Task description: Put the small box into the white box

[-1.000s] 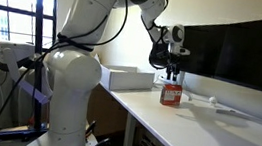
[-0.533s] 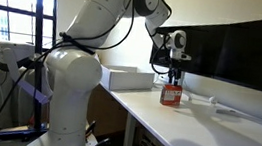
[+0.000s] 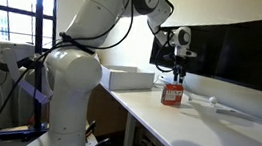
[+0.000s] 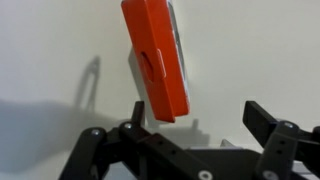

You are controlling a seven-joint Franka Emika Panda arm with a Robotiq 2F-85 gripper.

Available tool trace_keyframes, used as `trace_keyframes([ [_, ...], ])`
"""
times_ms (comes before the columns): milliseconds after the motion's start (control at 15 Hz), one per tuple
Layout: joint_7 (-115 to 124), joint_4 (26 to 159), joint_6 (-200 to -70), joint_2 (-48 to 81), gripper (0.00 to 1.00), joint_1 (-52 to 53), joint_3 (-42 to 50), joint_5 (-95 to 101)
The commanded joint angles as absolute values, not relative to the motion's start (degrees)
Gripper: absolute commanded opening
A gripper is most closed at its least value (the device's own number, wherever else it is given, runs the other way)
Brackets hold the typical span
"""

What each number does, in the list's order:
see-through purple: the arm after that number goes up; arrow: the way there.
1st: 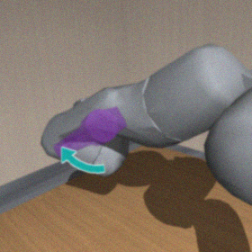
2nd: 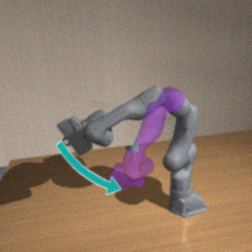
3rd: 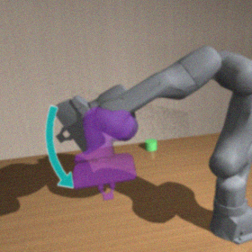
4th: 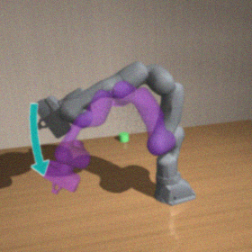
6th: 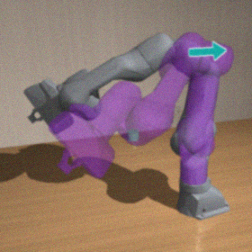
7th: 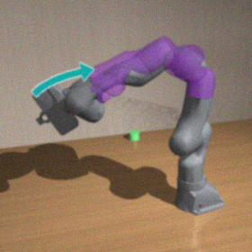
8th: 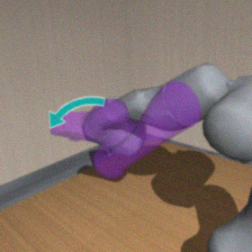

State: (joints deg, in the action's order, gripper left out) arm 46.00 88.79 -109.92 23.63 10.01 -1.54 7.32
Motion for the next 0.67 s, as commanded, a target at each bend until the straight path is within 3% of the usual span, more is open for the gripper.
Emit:
trace_keyframes([
  [0, 46.40, 93.08, -109.51, 20.25, 1.00, 9.31, -1.14, 3.54],
  [600, 46.97, 104.32, -110.93, 15.84, 1.00, 8.39, -0.16, -2.54],
])
